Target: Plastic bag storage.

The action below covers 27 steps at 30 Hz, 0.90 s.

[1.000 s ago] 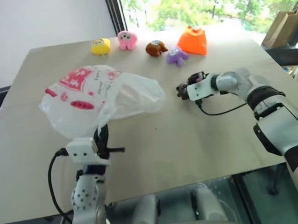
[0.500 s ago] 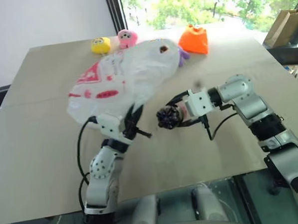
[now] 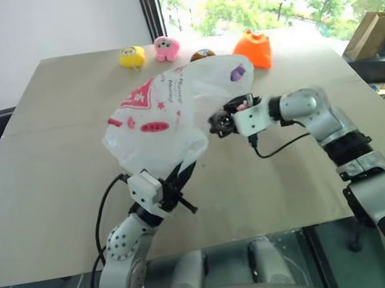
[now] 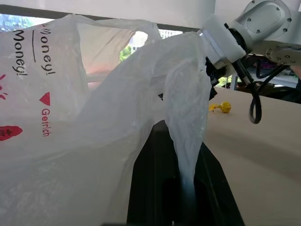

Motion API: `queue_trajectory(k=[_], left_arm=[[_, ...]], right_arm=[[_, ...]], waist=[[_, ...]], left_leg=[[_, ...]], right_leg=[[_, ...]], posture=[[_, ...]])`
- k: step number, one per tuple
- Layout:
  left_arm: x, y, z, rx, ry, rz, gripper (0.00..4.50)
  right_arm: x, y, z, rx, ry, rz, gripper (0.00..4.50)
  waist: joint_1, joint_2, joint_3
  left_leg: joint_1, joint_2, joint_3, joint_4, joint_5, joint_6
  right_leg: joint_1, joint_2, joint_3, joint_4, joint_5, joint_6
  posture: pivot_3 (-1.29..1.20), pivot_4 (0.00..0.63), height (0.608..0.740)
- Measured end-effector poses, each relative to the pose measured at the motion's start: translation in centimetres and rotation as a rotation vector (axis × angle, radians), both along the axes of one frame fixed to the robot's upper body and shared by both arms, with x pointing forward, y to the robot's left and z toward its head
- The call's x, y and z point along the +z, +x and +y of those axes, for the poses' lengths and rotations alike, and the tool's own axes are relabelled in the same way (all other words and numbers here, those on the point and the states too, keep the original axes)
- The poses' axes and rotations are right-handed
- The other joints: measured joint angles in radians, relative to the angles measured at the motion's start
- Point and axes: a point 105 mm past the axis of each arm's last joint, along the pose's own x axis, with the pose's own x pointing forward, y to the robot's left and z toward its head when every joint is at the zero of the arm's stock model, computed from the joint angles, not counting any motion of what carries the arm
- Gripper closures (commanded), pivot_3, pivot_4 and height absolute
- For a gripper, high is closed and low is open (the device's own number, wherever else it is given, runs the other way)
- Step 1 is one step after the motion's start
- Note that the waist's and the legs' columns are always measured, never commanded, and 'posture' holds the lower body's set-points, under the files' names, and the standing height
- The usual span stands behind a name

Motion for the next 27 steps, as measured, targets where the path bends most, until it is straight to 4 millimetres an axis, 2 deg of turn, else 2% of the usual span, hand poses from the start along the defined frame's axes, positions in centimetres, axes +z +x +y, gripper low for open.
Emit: queue_trajectory(k=[4, 6, 9, 12, 15, 17, 19, 21, 23, 25, 27], left_arm=[[-0.5, 0.0, 0.1, 0.016, -0.001, 0.009, 4.5], [-0.8, 0.0, 0.1, 0.022, 0.009, 0.008, 4.5], [-1.1, 0.0, 0.0, 0.026, 0.005, 0.018, 4.5], [-1.1, 0.0, 0.0, 0.025, 0.002, 0.008, 4.5], [-1.0, 0.0, -0.1, 0.021, -0.002, -0.002, 4.5], [-1.0, 0.0, 0.0, 0.023, -0.004, -0.004, 4.5], [-1.1, -0.1, 0.0, 0.024, -0.006, -0.004, 4.5], [-1.1, -0.1, 0.0, 0.026, -0.011, -0.003, 4.5], [-1.1, -0.2, 0.0, 0.028, -0.012, 0.0, 4.5], [-1.1, -0.2, -0.1, 0.025, -0.017, -0.001, 4.5], [-1.1, -0.2, -0.2, 0.024, -0.025, 0.0, 4.5]], right_arm=[[2.7, -1.8, 0.4, 0.045, 0.076, 0.098, 1.54], [4.1, -3.5, 1.2, 0.107, 0.098, 0.163, 1.54], [5.1, -5.3, 2.2, 0.169, 0.146, 0.252, 1.54], [6.5, -5.6, 4.2, 0.208, 0.284, 0.311, 1.54], [7.6, -5.0, 5.6, 0.204, 0.367, 0.282, 1.54], [6.5, -3.6, 5.4, 0.163, 0.336, 0.204, 1.54], [3.5, -2.2, 4.7, 0.114, 0.243, 0.176, 1.54], [-0.6, -1.6, 3.7, 0.082, 0.144, 0.209, 1.54], [-3.0, -1.5, 3.3, 0.072, 0.11, 0.247, 1.54], [-2.9, -1.6, 3.6, 0.106, 0.092, 0.205, 1.54], [-3.3, -0.8, 4.0, 0.09, 0.061, 0.145, 1.54]], waist=[[-0.004, 0.0, 0.0], [-0.003, 0.001, 0.001], [-0.001, 0.001, 0.001], [-0.004, 0.001, 0.001], [0.001, 0.001, 0.001], [0.007, 0.0, 0.0], [0.009, -0.001, 0.0], [0.007, -0.001, 0.0], [0.001, 0.0, 0.001], [-0.006, 0.001, 0.001], [-0.009, 0.001, 0.002]], left_leg=[[0.0, 0.001, 0.0, 0.0, 0.0, 0.0], [0.0, 0.001, -0.001, -0.001, 0.0, 0.0], [0.0, 0.0, -0.001, 0.0, 0.0, 0.0], [0.001, 0.001, 0.0, 0.0, 0.0, 0.0], [0.001, 0.001, -0.002, 0.0, 0.0, 0.0], [0.001, 0.0, -0.002, 0.001, 0.0, 0.0], [0.001, -0.001, -0.001, 0.001, 0.0, 0.0], [0.0, -0.001, 0.0, 0.001, 0.0, 0.0], [-0.003, -0.001, 0.0, 0.001, 0.001, -0.002], [-0.003, 0.0, 0.002, 0.0, 0.002, -0.004], [-0.001, 0.001, 0.002, 0.0, 0.001, -0.002]], right_leg=[[0.0, 0.0, 0.0, 0.0, 0.0, 0.0], [0.0, 0.0, 0.0, 0.0, 0.0, 0.0], [0.0, 0.0, -0.001, 0.001, 0.0, 0.0], [0.0, 0.0, 0.0, 0.002, 0.0, 0.0], [0.0, 0.001, -0.001, 0.003, 0.0, 0.0], [0.001, 0.0, -0.002, 0.002, 0.0, 0.0], [0.001, -0.001, -0.002, 0.001, 0.0, 0.0], [0.0, -0.001, -0.001, 0.001, 0.0, 0.0], [-0.004, -0.001, -0.001, 0.001, 0.0, 0.0], [-0.005, 0.0, 0.001, 0.002, 0.0, 0.0], [-0.005, 0.001, 0.002, 0.003, 0.0, 0.0]], posture=[[0.0, 0.15, 0.74], [0.0, 0.15, 0.74], [0.0, 0.15, 0.74], [0.0, 0.15, 0.74], [0.0, 0.15, 0.74], [0.0, 0.15, 0.74], [0.0, 0.15, 0.74], [0.0, 0.15, 0.74], [0.0, 0.15, 0.74], [0.0, 0.15, 0.74], [0.0, 0.15, 0.74]])
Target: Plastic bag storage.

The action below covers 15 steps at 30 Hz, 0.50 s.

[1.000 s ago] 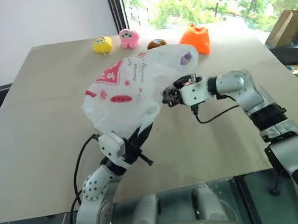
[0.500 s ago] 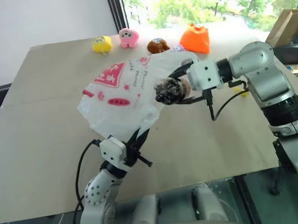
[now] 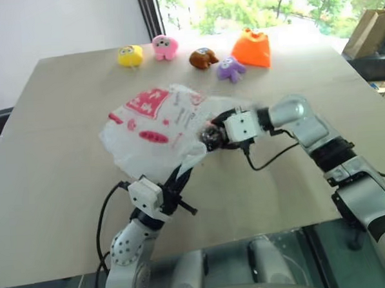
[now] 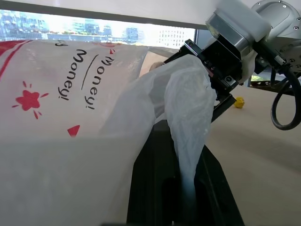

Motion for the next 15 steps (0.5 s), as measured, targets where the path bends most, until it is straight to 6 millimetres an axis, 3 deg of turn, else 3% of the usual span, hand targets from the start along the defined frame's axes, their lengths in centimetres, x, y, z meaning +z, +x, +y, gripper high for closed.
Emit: queue_trajectory(k=[5, 7, 9, 15], left_arm=[[0.0, -0.2, -0.5, -0.02, -0.014, 0.0, 4.5], [0.0, -0.2, -0.4, -0.019, -0.013, 0.0, 4.5], [0.0, -0.2, -0.4, -0.017, -0.013, 0.0, 4.5], [0.4, 0.3, 1.5, 0.072, -0.008, -0.013, 4.5]], right_arm=[[-0.8, 3.1, 1.8, -0.099, -0.07, -0.251, 1.54], [-0.4, 4.2, 2.2, -0.136, -0.058, -0.34, 0.52], [0.3, 4.8, 2.6, -0.177, -0.009, -0.369, 0.08], [4.1, 5.6, 2.3, -0.328, 0.299, -0.194, 0.08]], waist=[[0.005, 0.0, 0.0], [0.007, 0.0, 0.0], [0.006, 0.0, 0.0], [0.005, 0.0, 0.0]], left_leg=[[0.002, 0.0, 0.001, 0.0, -0.001, 0.001], [0.001, 0.0, 0.0, 0.0, 0.0, 0.0], [0.0, 0.0, 0.001, 0.0, 0.001, -0.002], [0.0, 0.0, 0.0, -0.001, -0.001, 0.002]], right_leg=[[0.0, 0.001, 0.001, 0.002, 0.0, 0.0], [0.0, 0.001, 0.001, 0.002, 0.0, 0.0], [0.0, 0.0, 0.001, 0.0, 0.0, 0.0], [0.0, 0.0, 0.001, -0.001, 0.0, 0.0]], posture=[[0.0, 0.15, 0.74], [0.0, 0.15, 0.74], [0.0, 0.15, 0.74], [0.0, 0.15, 0.74]])
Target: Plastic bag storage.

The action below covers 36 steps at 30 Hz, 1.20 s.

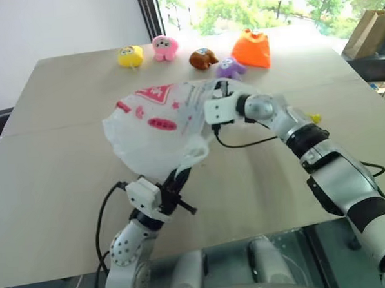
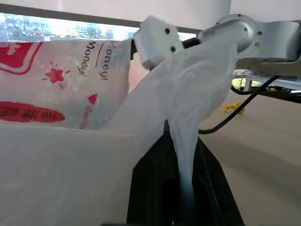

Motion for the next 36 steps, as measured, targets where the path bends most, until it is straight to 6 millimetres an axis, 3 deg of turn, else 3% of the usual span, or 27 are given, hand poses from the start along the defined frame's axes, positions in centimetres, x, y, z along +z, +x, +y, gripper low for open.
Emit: queue_trajectory(k=[2, 4, 7, 9, 11, 14, 16, 19, 21, 22, 24, 26, 31, 36], left_arm=[[-0.1, 0.6, 1.2, 0.074, -0.002, 0.018, 4.5], [-0.3, 1.0, 2.0, 0.117, -0.007, 0.03, 4.5], [0.1, 1.8, 3.3, 0.209, -0.045, 0.032, 4.5], [0.4, 2.1, 4.3, 0.26, -0.054, 0.028, 4.5], [0.8, 2.7, 5.0, 0.315, -0.084, 0.034, 4.5], [1.0, 3.2, 5.3, 0.348, -0.111, 0.047, 4.5], [0.9, 3.2, 5.2, 0.353, -0.118, 0.051, 4.5], [0.7, 2.8, 4.7, 0.347, -0.113, 0.062, 4.5], [0.5, 2.4, 4.1, 0.317, -0.108, 0.064, 4.5], [0.2, 2.0, 3.8, 0.298, -0.1, 0.07, 4.5], [-0.6, 1.2, 3.8, 0.289, -0.079, 0.097, 4.5], [-0.9, 0.9, 3.7, 0.271, -0.052, 0.103, 4.5], [-1.2, 0.5, 2.2, 0.185, 0.093, 0.071, 4.5], [-2.8, 0.1, 2.4, 0.159, 0.311, 0.039, 4.5]], right_arm=[[0.5, -0.8, -0.7, 0.014, 0.099, 0.154, 0.08], [-0.3, -1.5, -1.5, 0.027, 0.112, 0.269, 0.08], [-3.4, -6.2, -5.0, 0.085, 0.114, 0.69, 0.08], [-4.2, -8.5, -6.1, 0.123, 0.109, 0.841, 0.08], [-3.3, -11.9, -7.2, 0.205, 0.167, 0.955, 0.08], [0.4, -13.7, -7.2, 0.314, 0.36, 0.943, 0.08], [2.4, -13.1, -8.1, 0.29, 0.488, 0.876, 0.08], [4.0, -8.9, -11.8, 0.019, 0.686, 0.724, 0.08], [2.9, -5.7, -16.5, -0.286, 0.713, 0.622, 0.08], [1.7, -4.4, -19.9, -0.473, 0.682, 0.562, 0.08], [-0.8, -3.6, -25.3, -0.727, 0.63, 0.511, 0.08], [-3.1, -3.3, -27.9, -0.842, 0.62, 0.532, 0.08], [-7.6, -2.4, -28.6, -0.894, 0.605, 0.638, 0.08], [-8.1, -1.2, -27.7, -0.835, 0.617, 0.676, 0.08]], waist=[[0.003, 0.0, 0.0], [0.005, 0.0, 0.0], [0.021, 0.0, 0.0], [0.021, 0.0, 0.0], [0.022, 0.001, 0.0], [0.015, 0.001, 0.0], [0.015, 0.0, 0.0], [0.016, -0.001, 0.0], [0.025, -0.002, -0.001], [0.033, -0.002, -0.001], [0.035, -0.002, -0.001], [0.024, -0.002, -0.001], [-0.004, -0.001, -0.001], [-0.002, -0.001, -0.001]], left_leg=[[0.0, 0.0, -0.002, 0.0, 0.0, 0.0], [0.0, -0.001, -0.003, 0.001, 0.0, 0.0], [-0.005, -0.001, -0.007, 0.004, 0.0, 0.001], [-0.006, -0.001, -0.007, 0.004, 0.0, 0.001], [-0.006, 0.0, -0.008, 0.004, 0.0, 0.001], [-0.004, 0.0, -0.008, 0.004, 0.0, 0.001], [-0.003, -0.001, -0.009, 0.005, 0.0, 0.001], [-0.003, -0.002, -0.008, 0.007, 0.0, 0.001], [-0.003, -0.002, -0.008, 0.007, 0.0, 0.001], [-0.003, -0.002, -0.008, 0.006, 0.0, 0.0], [-0.004, -0.002, -0.007, 0.005, 0.0, 0.0], [-0.003, -0.001, -0.004, 0.004, 0.001, -0.001], [0.003, 0.0, 0.004, 0.002, 0.0, 0.001], [0.006, 0.001, 0.005, 0.002, 0.0, 0.001]], right_leg=[[0.002, 0.0, -0.001, 0.0, 0.0, 0.0], [0.003, 0.0, -0.002, 0.0, 0.0, 0.0], [0.002, -0.002, -0.007, -0.003, 0.0, 0.0], [0.001, -0.002, -0.007, -0.002, 0.0, 0.0], [0.001, -0.001, -0.008, -0.002, 0.0, 0.0], [0.002, 0.0, -0.008, 0.001, 0.0, 0.0], [0.003, 0.0, -0.008, 0.001, 0.0, 0.0], [0.005, -0.001, -0.008, 0.001, 0.0, 0.0], [0.005, -0.001, -0.008, 0.0, 0.0, 0.0], [0.005, -0.002, -0.008, 0.0, 0.0, 0.0], [0.004, -0.002, -0.008, -0.001, 0.0, 0.0], [0.003, -0.001, -0.006, -0.002, 0.0, 0.0], [0.004, -0.001, 0.002, -0.001, 0.0, 0.001], [0.006, 0.0, 0.003, -0.001, 0.0, 0.001]], posture=[[0.0, 0.15, 0.74], [0.0, 0.15, 0.74], [0.0, 0.15, 0.74], [0.0, 0.15, 0.74], [0.0, 0.15, 0.74], [0.0, 0.15, 0.74], [0.0, 0.15, 0.74], [0.0, 0.15, 0.74], [0.0, 0.15, 0.74], [0.0, 0.15, 0.74], [0.0, 0.15, 0.74], [0.0, 0.15, 0.74], [0.0, 0.15, 0.74], [0.0, 0.15, 0.74]])
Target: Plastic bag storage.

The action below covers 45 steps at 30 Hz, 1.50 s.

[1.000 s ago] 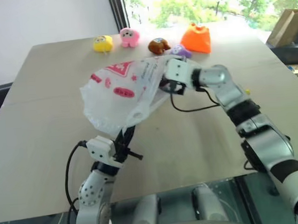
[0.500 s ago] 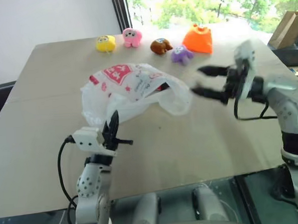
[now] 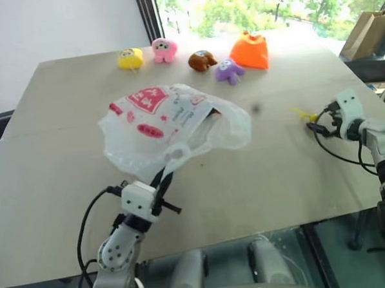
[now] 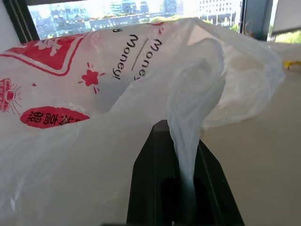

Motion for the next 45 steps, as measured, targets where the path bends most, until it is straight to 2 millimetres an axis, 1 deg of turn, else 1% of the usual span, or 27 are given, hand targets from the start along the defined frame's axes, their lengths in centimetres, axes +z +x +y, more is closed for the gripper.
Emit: queue_trajectory(k=[2, 5, 6, 8, 9, 11, 12, 15, 17, 19, 21, 23, 25, 26, 27, 29, 31, 33, 34, 35, 36, 37, 38, 39, 40, 42, 45], left_arm=[[-0.5, -0.1, 0.1, 0.001, 0.03, -0.001, 4.5], [-0.6, 0.0, 0.3, 0.011, 0.035, -0.012, 4.5], [-0.7, 0.0, 0.5, 0.021, 0.036, -0.015, 4.5], [-0.6, 0.0, 0.8, 0.037, 0.04, -0.024, 4.5], [-0.6, 0.0, 0.9, 0.042, 0.043, -0.028, 4.5], [-0.6, -0.1, 1.0, 0.047, 0.042, -0.032, 4.5], [-0.6, -0.2, 1.0, 0.049, 0.041, -0.032, 4.5], [-0.7, -0.3, 1.1, 0.053, 0.041, -0.03, 4.5], [-0.8, -0.3, 1.2, 0.06, 0.04, -0.027, 4.5], [-0.7, -0.2, 1.3, 0.066, 0.033, -0.03, 4.5], [-0.8, -0.2, 1.4, 0.077, 0.018, -0.029, 4.5], [-0.7, -0.2, 1.3, 0.076, 0.011, -0.032, 4.5], [-0.7, -0.2, 1.3, 0.079, 0.008, -0.034, 4.5], [-0.7, -0.3, 1.4, 0.082, 0.008, -0.031, 4.5], [-0.8, -0.3, 1.4, 0.085, 0.007, -0.028, 4.5], [-0.8, -0.3, 1.5, 0.091, 0.005, -0.029, 4.5], [-0.7, -0.3, 1.5, 0.092, 0.001, -0.033, 4.5], [-0.7, -0.2, 1.4, 0.091, 0.0, -0.036, 4.5], [-0.7, -0.2, 1.3, 0.09, -0.001, -0.038, 4.5], [-0.7, -0.3, 1.4, 0.093, -0.001, -0.036, 4.5], [-0.7, -0.3, 1.4, 0.092, -0.001, -0.037, 4.5], [-0.6, -0.2, 1.4, 0.091, 0.0, -0.04, 4.5], [-0.6, -0.2, 1.4, 0.091, 0.0, -0.039, 4.5], [-0.6, -0.2, 1.4, 0.091, 0.0, -0.041, 4.5], [-0.6, -0.2, 1.4, 0.09, 0.0, -0.043, 4.5], [-0.4, -0.1, 1.3, 0.089, 0.0, -0.05, 4.5], [-0.5, -0.1, 1.4, 0.088, 0.003, -0.047, 4.5]], right_arm=[[-0.3, 0.2, 0.4, 0.023, 0.01, -0.002, 0.08], [-0.1, 0.4, 0.6, 0.042, 0.013, -0.008, 0.86], [-0.3, 0.4, 0.9, 0.06, 0.022, -0.004, 1.29], [-0.6, 0.4, 1.4, 0.09, 0.031, -0.003, 2.39], [-0.6, 0.3, 1.6, 0.105, 0.033, -0.005, 2.8], [-0.5, 0.3, 1.9, 0.128, 0.033, -0.014, 3.78], [-0.4, 0.3, 2.2, 0.148, 0.035, -0.022, 3.8], [0.0, 0.4, 3.0, 0.187, 0.049, -0.037, 3.8], [3.2, 0.0, 6.6, 0.365, 0.173, -0.137, 3.8], [5.3, -0.9, 8.5, 0.47, 0.245, -0.184, 3.8], [8.3, -4.3, 12.7, 0.715, 0.343, -0.221, 3.8], [10.1, -7.4, 16.1, 0.917, 0.371, -0.216, 3.8], [9.9, -9.4, 17.6, 1.031, 0.354, -0.18, 3.8], [9.0, -10.0, 18.3, 1.066, 0.324, -0.137, 3.8], [8.3, -10.0, 18.5, 1.068, 0.307, -0.114, 3.8], [6.4, -9.1, 19.2, 1.028, 0.251, -0.058, 3.8], [3.8, -6.9, 20.1, 0.916, 0.177, -0.006, 3.8], [2.2, -3.9, 20.8, 0.754, 0.144, 0.013, 2.79], [2.2, -3.2, 21.0, 0.71, 0.133, 0.005, 2.53], [2.5, -2.0, 21.6, 0.654, 0.118, -0.024, 1.9], [2.9, -1.5, 21.8, 0.63, 0.108, -0.044, 1.67], [4.2, -0.7, 22.5, 0.592, 0.111, -0.112, 1.13], [5.0, -0.4, 23.0, 0.576, 0.141, -0.148, 0.68], [6.3, -0.1, 23.7, 0.557, 0.19, -0.205, 0.19], [6.8, 0.0, 23.9, 0.556, 0.196, -0.223, 0.08], [7.5, -0.3, 23.8, 0.581, 0.186, -0.265, 0.08], [6.7, -1.8, 22.8, 0.649, 0.195, -0.236, 0.08]], waist=[[0.002, 0.0, 0.0], [0.003, 0.0, 0.0], [0.003, 0.0, 0.0], [0.003, 0.0, 0.0], [0.003, 0.0, 0.0], [0.003, 0.0, 0.0], [0.003, 0.0, 0.0], [0.003, 0.0, 0.0], [0.0, 0.001, 0.0], [0.002, 0.001, 0.001], [0.004, 0.002, 0.001], [0.006, 0.002, 0.001], [0.012, 0.001, 0.0], [0.013, 0.0, 0.0], [0.013, 0.0, 0.0], [0.011, 0.0, 0.0], [0.003, 0.0, 0.0], [-0.001, 0.0, 0.0], [0.0, 0.001, 0.0], [0.001, 0.001, 0.0], [0.002, 0.001, 0.0], [0.003, 0.001, 0.0], [0.003, 0.001, 0.0], [0.004, 0.001, 0.0], [0.005, 0.001, 0.0], [0.011, 0.001, 0.0], [0.013, 0.001, 0.0]], left_leg=[[0.0, 0.0, 0.0, 0.0, 0.0, 0.0], [-0.001, 0.0, 0.0, 0.0, 0.0, 0.0], [-0.001, 0.0, 0.0, 0.0, 0.0, 0.0], [0.0, 0.0, 0.0, 0.0, 0.0, 0.0], [0.0, 0.0, 0.0, 0.0, 0.0, 0.0], [-0.001, 0.0, 0.0, 0.0, 0.0, 0.0], [-0.001, 0.0, 0.0, 0.0, 0.0, 0.0], [0.0, 0.0, 0.0, 0.0, 0.0, 0.0], [-0.001, 0.0, 0.0, 0.0, 0.0, 0.0], [-0.001, 0.0, -0.002, 0.0, 0.0, 0.0], [-0.003, 0.001, -0.005, 0.0, 0.0, 0.0], [-0.003, 0.0, -0.006, 0.0, 0.0, 0.0], [-0.003, 0.0, -0.007, 0.001, 0.0, 0.0], [-0.002, -0.001, -0.007, 0.001, 0.0, 0.0], [-0.002, -0.001, -0.007, 0.002, 0.0, 0.0], [-0.001, -0.001, -0.007, 0.002, 0.0, 0.0], [0.001, 0.0, -0.006, 0.002, 0.0, 0.0], [0.001, 0.0, -0.006, 0.002, 0.0, 0.0], [0.0, 0.001, -0.006, 0.001, 0.0, 0.0], [-0.001, 0.001, -0.007, 0.001, 0.0, 0.0], [-0.001, 0.001, -0.007, 0.001, 0.0, 0.0], [-0.002, 0.001, -0.007, 0.001, 0.0, 0.0], [-0.002, 0.0, -0.007, 0.001, 0.0, -0.001], [-0.003, 0.0, -0.007, 0.001, 0.0, -0.001], [-0.003, 0.0, -0.007, 0.0, 0.0, -0.001], [-0.005, -0.001, -0.008, 0.0, 0.0, -0.001], [-0.007, -0.002, -0.008, 0.0, 0.0, 0.0]], right_leg=[[0.0, 0.0, 0.0, 0.0, 0.0, 0.0], [0.0, -0.001, 0.0, 0.0, 0.0, 0.0], [0.0, -0.001, 0.0, 0.0, 0.0, 0.0], [0.0, 0.0, 0.0, 0.0, 0.0, 0.0], [0.0, -0.001, 0.0, 0.0, 0.0, 0.0], [0.0, -0.001, 0.0, 0.0, 0.0, 0.0], [0.0, -0.001, 0.0, 0.0, 0.0, 0.0], [0.0, -0.001, 0.0, 0.0, 0.0, 0.0], [-0.001, 0.0, 0.0, 0.001, 0.0, 0.0], [-0.001, 0.0, 0.0, 0.001, 0.0, 0.0], [-0.001, 0.0, -0.003, 0.001, 0.0, 0.0], [-0.001, 0.0, -0.004, 0.001, 0.0, 0.0], [0.0, -0.001, -0.005, 0.0, 0.0, 0.0], [0.002, -0.001, -0.006, 0.0, 0.0, 0.0], [0.002, -0.002, -0.006, 0.0, 0.0, 0.0], [0.002, -0.001, -0.006, 0.0, 0.0, 0.0], [0.002, 0.0, -0.005, 0.002, 0.0, 0.0], [0.0, 0.001, -0.004, 0.004, 0.0, 0.0], [-0.001, 0.001, -0.004, 0.005, 0.0, 0.0], [-0.002, 0.002, -0.004, 0.005, 0.0, 0.0], [-0.002, 0.002, -0.004, 0.005, 0.0, -0.001], [-0.002, 0.002, -0.004, 0.004, 0.0, -0.001], [-0.002, 0.001, -0.004, 0.004, 0.0, -0.001], [-0.002, 0.001, -0.004, 0.003, 0.0, -0.001], [-0.002, 0.001, -0.004, 0.002, 0.0, -0.001], [-0.002, -0.001, -0.006, -0.001, 0.0, -0.001], [-0.002, -0.002, -0.006, -0.002, 0.0, -0.001]], posture=[[0.0, 0.15, 0.74], [0.0, 0.15, 0.74], [0.0, 0.15, 0.74], [0.0, 0.15, 0.74], [0.0, 0.15, 0.74], [0.0, 0.15, 0.74], [0.0, 0.15, 0.74], [0.0, 0.15, 0.74], [0.0, 0.15, 0.74], [0.0, 0.15, 0.74], [0.0, 0.15, 0.74], [0.0, 0.15, 0.74], [0.0, 0.15, 0.74], [0.0, 0.15, 0.74], [0.0, 0.15, 0.74], [0.0, 0.15, 0.74], [0.0, 0.15, 0.74], [0.0, 0.15, 0.74], [0.0, 0.15, 0.74], [0.0, 0.15, 0.74], [0.0, 0.15, 0.74], [0.0, 0.15, 0.74], [0.0, 0.15, 0.74], [0.0, 0.15, 0.74], [0.0, 0.15, 0.74], [0.0, 0.15, 0.74], [0.0, 0.15, 0.74]])
